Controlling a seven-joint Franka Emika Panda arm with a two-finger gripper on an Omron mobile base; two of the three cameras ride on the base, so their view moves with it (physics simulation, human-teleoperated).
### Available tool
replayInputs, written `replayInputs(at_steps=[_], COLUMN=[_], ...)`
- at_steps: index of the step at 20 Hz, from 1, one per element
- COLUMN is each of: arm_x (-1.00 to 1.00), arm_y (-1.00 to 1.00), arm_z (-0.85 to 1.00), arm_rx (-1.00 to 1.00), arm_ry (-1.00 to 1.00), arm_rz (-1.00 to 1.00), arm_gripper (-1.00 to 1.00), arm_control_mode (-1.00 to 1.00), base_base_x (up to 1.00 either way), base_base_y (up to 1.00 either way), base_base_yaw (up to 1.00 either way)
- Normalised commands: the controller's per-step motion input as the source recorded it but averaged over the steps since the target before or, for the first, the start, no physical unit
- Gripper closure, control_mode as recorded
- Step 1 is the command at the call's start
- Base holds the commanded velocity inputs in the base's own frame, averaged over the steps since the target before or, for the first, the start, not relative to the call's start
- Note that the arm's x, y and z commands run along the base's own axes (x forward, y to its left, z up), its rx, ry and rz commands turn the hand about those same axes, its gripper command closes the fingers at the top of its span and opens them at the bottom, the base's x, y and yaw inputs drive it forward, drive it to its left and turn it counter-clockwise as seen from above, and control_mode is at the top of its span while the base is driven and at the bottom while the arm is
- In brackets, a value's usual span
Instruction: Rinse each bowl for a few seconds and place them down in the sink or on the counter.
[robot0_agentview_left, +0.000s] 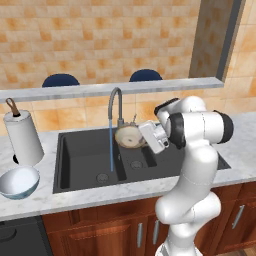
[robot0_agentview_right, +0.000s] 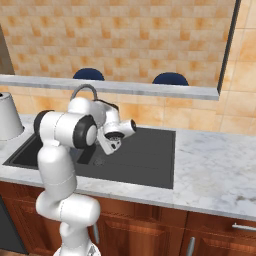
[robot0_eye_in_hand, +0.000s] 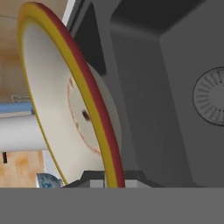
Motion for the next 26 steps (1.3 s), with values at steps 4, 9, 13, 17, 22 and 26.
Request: replayInputs(at_steps=[4,9,13,17,22,26], arm_x=[0.01,0.06,-0.01,-0.02,0.0,0.0], arm_y=[-0.32,-0.39,-0.38,-0.27,-0.23,-0.24], arm_z=[0.0,0.0,0.0,0.0,0.0,0.08], arm_rx=[-0.02,-0.01,0.0,-0.05,-0.04,0.0], arm_ry=[-0.01,0.0,-0.01,-0.04,0.03,0.13], arm_rz=[-0.19,-0.26,-0.22,-0.19,-0.23,-0.26], arm_gripper=[1.0,1.0,1.0,1.0,1.0,1.0], arm_control_mode=[-1.0,-1.0,-1.0,-1.0,-1.0,-1.0], base_base_x=[0.0,0.0,0.0,0.0,0.0,0.0], base_base_y=[0.0,0.0,0.0,0.0,0.0,0.0], base_base_yaw=[0.0,0.0,0.0,0.0,0.0,0.0])
